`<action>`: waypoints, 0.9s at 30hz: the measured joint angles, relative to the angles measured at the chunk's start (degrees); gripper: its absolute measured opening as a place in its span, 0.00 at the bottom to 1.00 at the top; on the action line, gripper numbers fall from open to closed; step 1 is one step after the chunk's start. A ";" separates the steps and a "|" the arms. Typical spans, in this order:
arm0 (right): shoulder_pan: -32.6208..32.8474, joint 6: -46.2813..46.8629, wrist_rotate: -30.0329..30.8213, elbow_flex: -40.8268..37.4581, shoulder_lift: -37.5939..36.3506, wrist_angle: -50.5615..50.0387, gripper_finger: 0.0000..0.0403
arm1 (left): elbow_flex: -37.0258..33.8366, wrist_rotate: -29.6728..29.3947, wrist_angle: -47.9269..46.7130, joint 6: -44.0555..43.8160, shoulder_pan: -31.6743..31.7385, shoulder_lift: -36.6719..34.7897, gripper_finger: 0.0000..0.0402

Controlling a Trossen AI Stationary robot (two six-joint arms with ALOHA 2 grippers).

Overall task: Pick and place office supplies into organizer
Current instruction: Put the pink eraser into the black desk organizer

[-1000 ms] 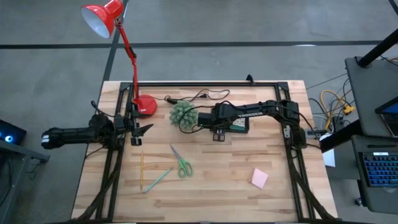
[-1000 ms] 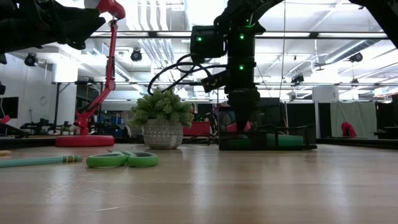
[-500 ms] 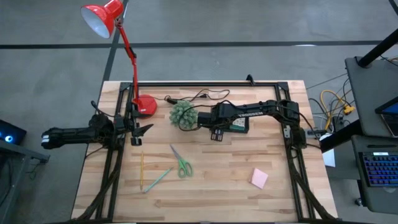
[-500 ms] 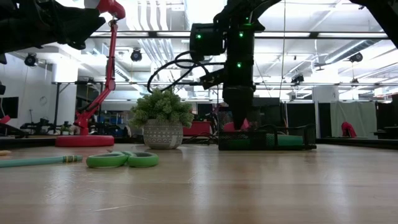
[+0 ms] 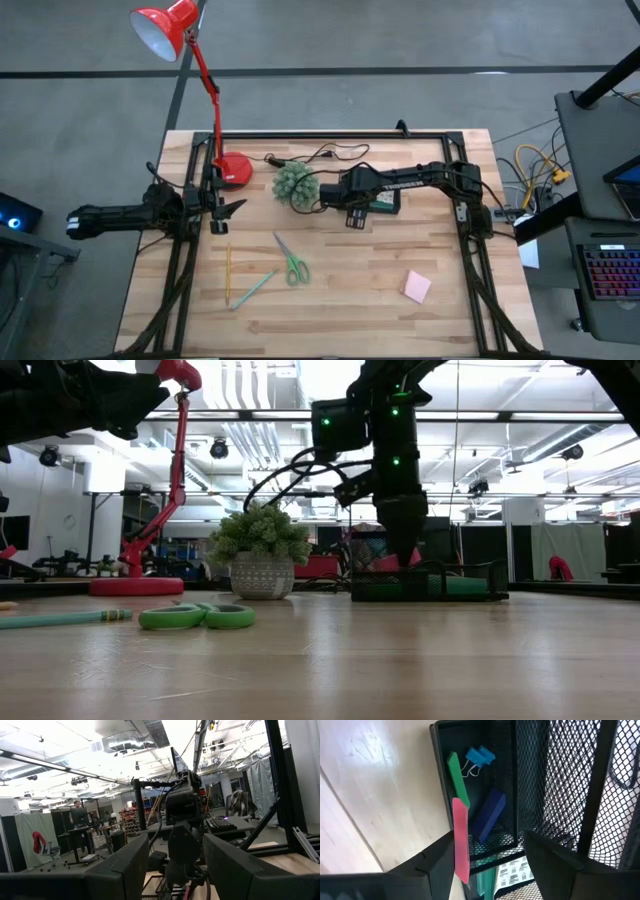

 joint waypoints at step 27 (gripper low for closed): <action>0.27 -7.47 0.13 -0.11 0.30 1.22 0.54 | 0.00 0.00 0.07 0.02 0.00 0.00 0.44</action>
